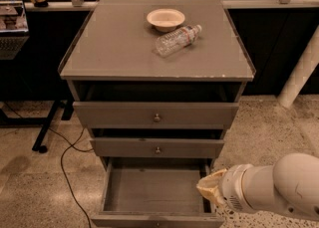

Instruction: Close bottom drawer

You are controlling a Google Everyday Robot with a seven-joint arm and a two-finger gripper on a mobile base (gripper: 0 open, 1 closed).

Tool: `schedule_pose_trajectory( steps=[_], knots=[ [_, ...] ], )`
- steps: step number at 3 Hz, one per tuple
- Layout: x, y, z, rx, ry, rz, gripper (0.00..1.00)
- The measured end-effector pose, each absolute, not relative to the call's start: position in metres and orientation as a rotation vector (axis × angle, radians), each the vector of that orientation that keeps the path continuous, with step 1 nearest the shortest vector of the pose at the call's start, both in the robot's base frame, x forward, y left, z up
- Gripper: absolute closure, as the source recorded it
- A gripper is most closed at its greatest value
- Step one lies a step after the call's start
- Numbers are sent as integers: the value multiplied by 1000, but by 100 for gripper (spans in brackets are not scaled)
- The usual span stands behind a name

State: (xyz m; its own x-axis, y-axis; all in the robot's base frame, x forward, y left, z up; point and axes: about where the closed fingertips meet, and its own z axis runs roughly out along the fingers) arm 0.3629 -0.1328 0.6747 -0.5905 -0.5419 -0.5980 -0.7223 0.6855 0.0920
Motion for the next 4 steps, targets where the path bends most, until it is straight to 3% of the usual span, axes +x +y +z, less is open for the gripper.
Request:
schedule_pose_trajectory(
  steps=[4],
  knots=[
    [411, -154, 453, -684, 2497, 639, 100]
  ],
)
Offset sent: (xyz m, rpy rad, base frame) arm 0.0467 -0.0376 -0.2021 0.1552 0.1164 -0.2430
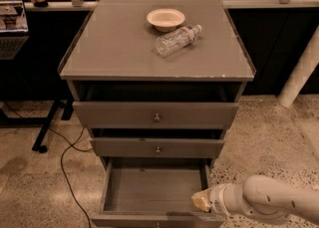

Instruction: Close bottom drawer

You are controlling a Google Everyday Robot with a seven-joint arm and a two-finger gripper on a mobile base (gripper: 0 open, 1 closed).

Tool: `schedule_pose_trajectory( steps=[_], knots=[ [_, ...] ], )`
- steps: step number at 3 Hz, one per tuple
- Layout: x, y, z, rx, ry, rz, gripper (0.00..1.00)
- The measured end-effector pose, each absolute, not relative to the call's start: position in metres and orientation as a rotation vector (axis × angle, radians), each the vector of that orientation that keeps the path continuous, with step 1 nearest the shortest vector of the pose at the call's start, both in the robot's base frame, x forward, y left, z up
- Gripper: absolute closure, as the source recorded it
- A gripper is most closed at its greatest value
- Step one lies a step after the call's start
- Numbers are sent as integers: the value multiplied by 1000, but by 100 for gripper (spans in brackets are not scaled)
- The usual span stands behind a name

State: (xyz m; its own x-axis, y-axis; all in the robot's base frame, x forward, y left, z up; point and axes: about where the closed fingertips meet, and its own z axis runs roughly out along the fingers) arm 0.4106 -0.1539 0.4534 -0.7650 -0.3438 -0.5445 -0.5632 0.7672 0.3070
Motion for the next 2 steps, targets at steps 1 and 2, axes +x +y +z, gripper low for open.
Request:
schedule_pose_trajectory(
  steps=[1, 2],
  knots=[
    [413, -154, 420, -662, 2541, 703, 100],
    [408, -150, 414, -655, 2547, 697, 100]
  ],
)
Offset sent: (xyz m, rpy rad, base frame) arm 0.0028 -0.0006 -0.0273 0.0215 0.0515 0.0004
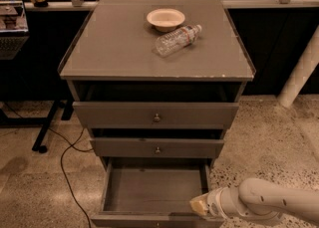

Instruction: Close bottom drawer

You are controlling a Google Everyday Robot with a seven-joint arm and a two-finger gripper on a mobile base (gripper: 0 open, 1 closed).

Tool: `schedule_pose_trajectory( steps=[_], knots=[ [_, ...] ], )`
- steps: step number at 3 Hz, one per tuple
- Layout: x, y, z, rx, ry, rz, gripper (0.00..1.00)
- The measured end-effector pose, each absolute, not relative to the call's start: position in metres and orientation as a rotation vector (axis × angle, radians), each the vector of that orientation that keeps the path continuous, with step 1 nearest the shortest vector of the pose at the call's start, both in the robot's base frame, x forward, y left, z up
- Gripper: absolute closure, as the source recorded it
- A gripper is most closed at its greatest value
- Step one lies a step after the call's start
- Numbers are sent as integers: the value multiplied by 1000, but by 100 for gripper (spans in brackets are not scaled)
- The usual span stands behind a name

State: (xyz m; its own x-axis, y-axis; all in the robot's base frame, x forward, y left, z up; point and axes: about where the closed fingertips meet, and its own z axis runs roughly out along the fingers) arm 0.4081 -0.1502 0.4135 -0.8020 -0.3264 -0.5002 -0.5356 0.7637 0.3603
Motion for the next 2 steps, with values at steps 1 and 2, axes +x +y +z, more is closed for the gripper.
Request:
schedule_pose_trajectory(
  steps=[1, 2],
  knots=[
    [402, -156, 386, -590, 2562, 696, 100],
    [398, -162, 354, -518, 2553, 700, 100]
  ],
)
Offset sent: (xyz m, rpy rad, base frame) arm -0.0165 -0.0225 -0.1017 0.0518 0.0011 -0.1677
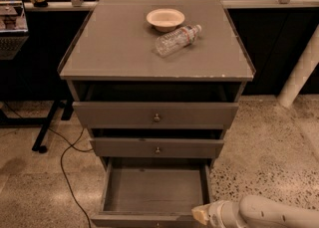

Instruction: Close bottom drawer

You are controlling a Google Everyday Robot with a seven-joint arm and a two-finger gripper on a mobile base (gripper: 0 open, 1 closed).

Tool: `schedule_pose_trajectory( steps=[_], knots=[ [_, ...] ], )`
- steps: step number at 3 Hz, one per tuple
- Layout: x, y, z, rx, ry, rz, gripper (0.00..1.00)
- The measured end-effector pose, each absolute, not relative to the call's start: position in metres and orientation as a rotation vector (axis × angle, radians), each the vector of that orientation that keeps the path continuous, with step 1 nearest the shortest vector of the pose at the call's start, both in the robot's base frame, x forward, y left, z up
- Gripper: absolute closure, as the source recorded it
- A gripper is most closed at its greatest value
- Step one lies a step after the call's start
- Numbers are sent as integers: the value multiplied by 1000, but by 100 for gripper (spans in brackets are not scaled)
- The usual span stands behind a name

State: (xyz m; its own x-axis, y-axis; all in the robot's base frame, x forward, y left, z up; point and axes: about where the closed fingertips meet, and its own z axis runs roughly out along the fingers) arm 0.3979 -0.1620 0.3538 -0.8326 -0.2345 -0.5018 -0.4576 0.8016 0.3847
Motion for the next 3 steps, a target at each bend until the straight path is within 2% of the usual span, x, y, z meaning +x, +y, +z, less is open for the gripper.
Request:
schedule_pose_trajectory(
  steps=[1, 3],
  knots=[
    [396, -167, 322, -477, 2541, 756, 100],
    [395, -173, 272, -493, 2499, 991, 100]
  ],
)
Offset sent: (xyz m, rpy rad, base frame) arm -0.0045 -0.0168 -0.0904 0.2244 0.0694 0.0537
